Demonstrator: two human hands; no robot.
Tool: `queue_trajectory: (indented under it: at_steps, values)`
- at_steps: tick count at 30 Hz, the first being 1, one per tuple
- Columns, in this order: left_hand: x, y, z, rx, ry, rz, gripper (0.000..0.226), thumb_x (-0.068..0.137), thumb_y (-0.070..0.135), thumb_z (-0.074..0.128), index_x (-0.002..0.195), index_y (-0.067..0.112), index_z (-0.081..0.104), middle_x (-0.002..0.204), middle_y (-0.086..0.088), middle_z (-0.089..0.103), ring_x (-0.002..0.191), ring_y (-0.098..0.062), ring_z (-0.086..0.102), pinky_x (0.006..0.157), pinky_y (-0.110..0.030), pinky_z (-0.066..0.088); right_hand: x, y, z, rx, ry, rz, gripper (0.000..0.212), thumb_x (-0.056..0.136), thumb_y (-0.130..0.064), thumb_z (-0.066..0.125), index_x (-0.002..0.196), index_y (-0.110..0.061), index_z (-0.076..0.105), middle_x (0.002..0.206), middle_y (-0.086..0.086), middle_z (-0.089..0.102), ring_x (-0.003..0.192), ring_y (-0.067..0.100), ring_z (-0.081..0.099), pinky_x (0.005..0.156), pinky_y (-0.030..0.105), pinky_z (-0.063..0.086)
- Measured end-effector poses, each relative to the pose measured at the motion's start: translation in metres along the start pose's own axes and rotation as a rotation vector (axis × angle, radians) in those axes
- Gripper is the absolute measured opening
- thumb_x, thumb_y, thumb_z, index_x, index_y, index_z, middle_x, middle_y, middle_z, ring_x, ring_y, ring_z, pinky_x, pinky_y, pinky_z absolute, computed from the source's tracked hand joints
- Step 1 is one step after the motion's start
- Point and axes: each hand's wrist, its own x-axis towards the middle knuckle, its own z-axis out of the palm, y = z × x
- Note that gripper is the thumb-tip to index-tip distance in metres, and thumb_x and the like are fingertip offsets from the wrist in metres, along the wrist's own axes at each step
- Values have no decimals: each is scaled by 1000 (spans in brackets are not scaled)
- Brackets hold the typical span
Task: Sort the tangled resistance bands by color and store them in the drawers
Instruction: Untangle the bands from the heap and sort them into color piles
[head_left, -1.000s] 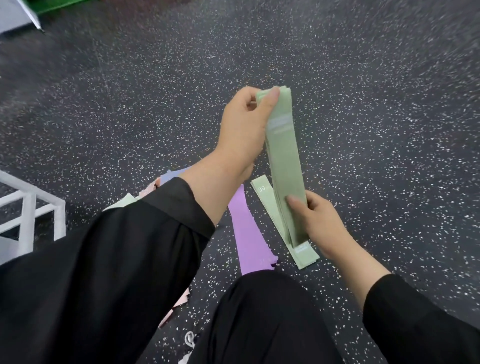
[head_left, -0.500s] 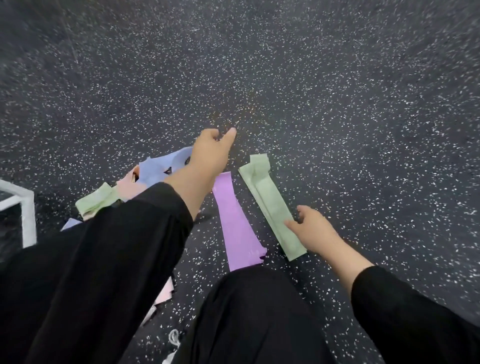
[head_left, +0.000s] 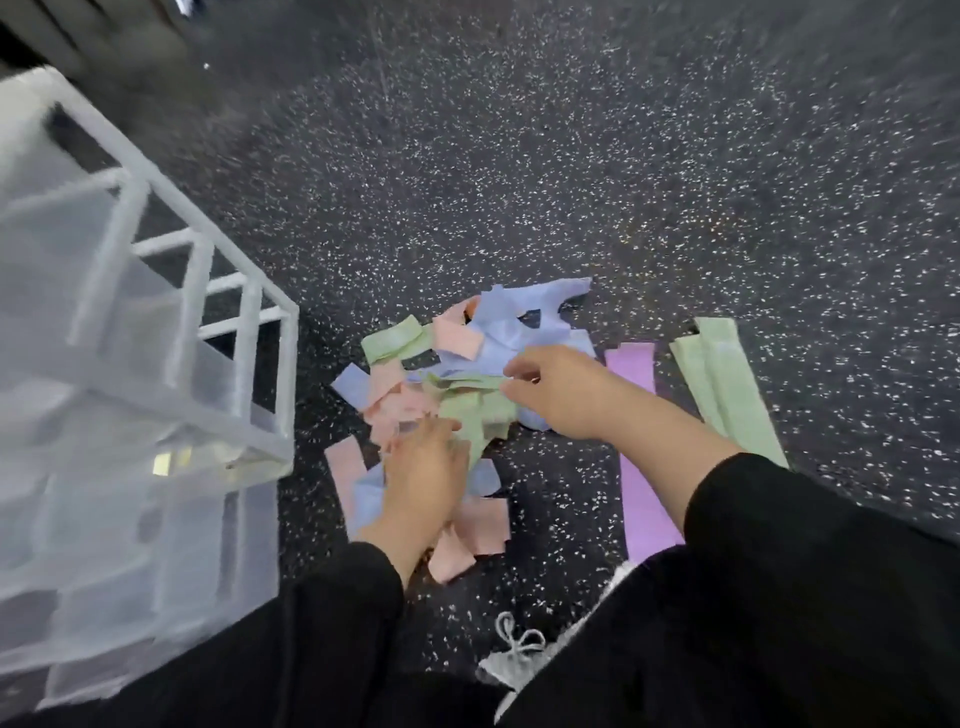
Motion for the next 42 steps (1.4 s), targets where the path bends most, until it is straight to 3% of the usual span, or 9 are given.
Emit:
queue_trajectory:
  at_steps: [5, 13, 18, 22, 25, 29, 34, 39, 42]
  values:
    - [-10, -50, -4, 143, -5, 91, 32, 90, 28, 46, 97, 7, 69, 92, -11, 68, 90, -37, 61, 82, -45, 48, 26, -16, 65, -231, -173, -43, 49, 103, -36, 49, 149, -21, 44, 151, 6, 50, 134, 27, 49, 103, 32, 40]
    - [-15, -71, 15, 10, -127, 42, 61, 89, 58, 35, 133, 25, 61, 127, 3, 65, 118, -22, 57, 101, -44, 44, 50, -8, 112, -230, -232, 55, 63, 104, -31, 50, 158, -14, 23, 154, 16, 42, 138, 33, 44, 110, 36, 37]
    - [-10, -55, 26, -197, -49, -124, 54, 97, 64, 34, 103, 26, 71, 112, 8, 68, 113, -15, 57, 106, -47, 37, 58, -5, 127, -285, -186, 19, 41, 101, -13, 50, 141, -7, 48, 137, 15, 58, 123, 31, 56, 95, 27, 39]
    - [-6, -44, 25, -291, -37, -209, 22, 96, 44, 60, 80, 28, 59, 99, 2, 64, 99, -24, 58, 102, -47, 39, 67, 4, 128, -118, -127, 74, 40, 101, -12, 48, 140, -13, 56, 138, 11, 60, 124, 31, 57, 104, 33, 44]
    - [-7, -39, 19, -389, 1, -251, 29, 92, 27, 64, 67, 23, 50, 87, 0, 58, 88, -30, 56, 91, -45, 44, 70, 8, 126, 36, -87, 117, 37, 102, -18, 50, 137, -16, 58, 136, 8, 63, 123, 27, 59, 107, 38, 45]
    - [-8, -32, -2, -626, 53, -297, 15, 98, 18, 55, 102, 8, 67, 83, -1, 63, 84, -25, 55, 70, -34, 38, 66, -1, 119, 130, -24, 62, 36, 100, -19, 56, 136, -15, 59, 126, 2, 66, 117, 21, 61, 104, 32, 45]
    - [-9, -28, -31, -889, 96, -306, 17, 99, 13, 58, 83, 10, 62, 73, -8, 58, 64, -7, 45, 64, -31, 37, 57, -20, 111, 375, 8, 45, 15, 98, -30, 61, 111, -28, 69, 95, -4, 74, 84, 10, 69, 74, 18, 51]
    - [-9, -33, -46, -971, -27, -342, 17, 100, 19, 59, 95, 9, 71, 81, 0, 65, 71, -9, 54, 66, -27, 43, 53, -34, 107, 912, -65, 139, 16, 95, -8, 65, 104, -19, 72, 101, 5, 76, 86, 19, 70, 80, 34, 56]
    - [-16, -32, -56, -1050, -85, -372, 23, 101, 25, 59, 84, 18, 72, 74, -2, 64, 64, -15, 55, 61, -29, 43, 58, -39, 104, 1040, -25, 183, 27, 94, 2, 60, 110, -17, 68, 99, 12, 70, 82, 21, 66, 82, 43, 54]
